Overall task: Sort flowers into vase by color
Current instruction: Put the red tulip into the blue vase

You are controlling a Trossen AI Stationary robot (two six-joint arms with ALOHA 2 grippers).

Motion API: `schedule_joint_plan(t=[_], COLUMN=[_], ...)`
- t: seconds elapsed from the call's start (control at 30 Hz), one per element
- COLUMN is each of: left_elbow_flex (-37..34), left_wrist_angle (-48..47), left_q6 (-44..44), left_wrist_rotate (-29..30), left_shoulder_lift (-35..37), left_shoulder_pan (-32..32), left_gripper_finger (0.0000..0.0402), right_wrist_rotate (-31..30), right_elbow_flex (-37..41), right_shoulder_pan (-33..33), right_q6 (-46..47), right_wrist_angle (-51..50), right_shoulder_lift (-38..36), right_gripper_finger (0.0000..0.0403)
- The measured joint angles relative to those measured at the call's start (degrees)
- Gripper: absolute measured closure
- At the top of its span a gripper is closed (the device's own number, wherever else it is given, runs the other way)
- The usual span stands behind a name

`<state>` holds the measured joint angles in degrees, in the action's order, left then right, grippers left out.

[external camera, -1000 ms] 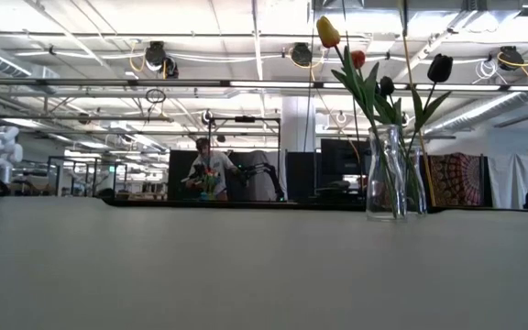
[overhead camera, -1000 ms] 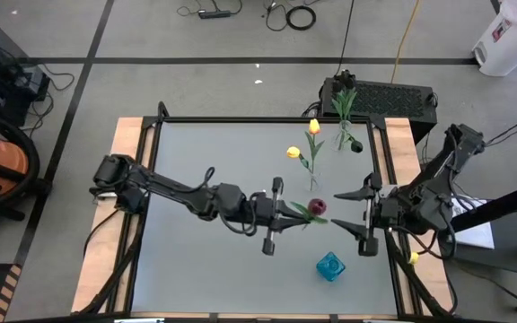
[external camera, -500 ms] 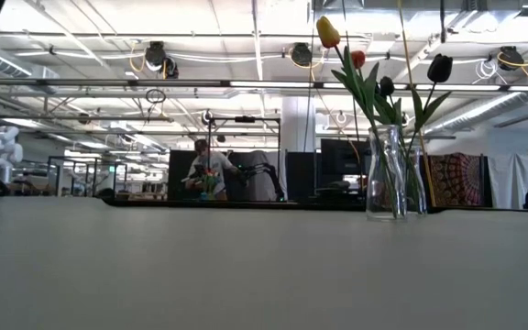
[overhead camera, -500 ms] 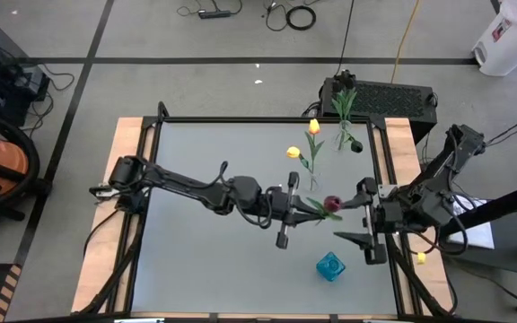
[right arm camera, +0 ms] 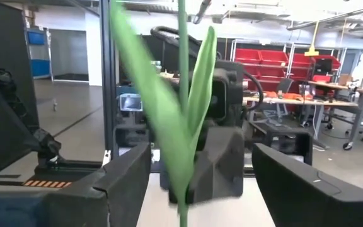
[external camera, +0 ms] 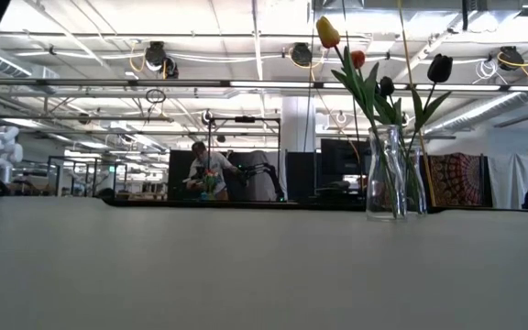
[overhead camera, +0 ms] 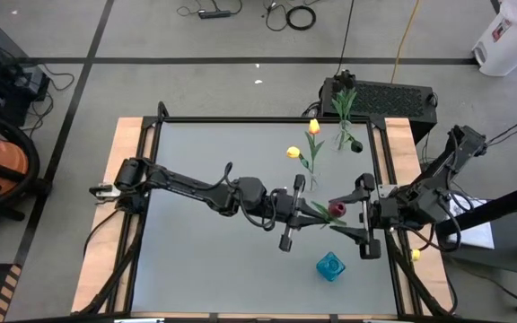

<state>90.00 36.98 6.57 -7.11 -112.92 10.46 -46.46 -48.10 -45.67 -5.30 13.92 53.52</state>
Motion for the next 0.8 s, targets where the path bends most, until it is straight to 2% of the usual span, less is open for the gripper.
schedule_joint_plan(t=[0.5, 0.8], left_elbow_flex=[0.65, 0.65], left_wrist_angle=[-0.03, -1.14], left_q6=[0.2, 0.17], left_wrist_rotate=[0.0, 0.0], left_shoulder_lift=[-1.21, -1.19], left_shoulder_pan=[0.0, 0.07], left_gripper_finger=[0.0392, 0.0392], right_wrist_rotate=[0.1, 0.01], right_elbow_flex=[0.0, 0.02], right_shoulder_pan=[0.0, 0.0], right_q6=[-0.22, -4.69], right_wrist_angle=[1.18, 5.21], right_shoulder_lift=[2.33, 3.61], right_gripper_finger=[0.0135, 0.0137])
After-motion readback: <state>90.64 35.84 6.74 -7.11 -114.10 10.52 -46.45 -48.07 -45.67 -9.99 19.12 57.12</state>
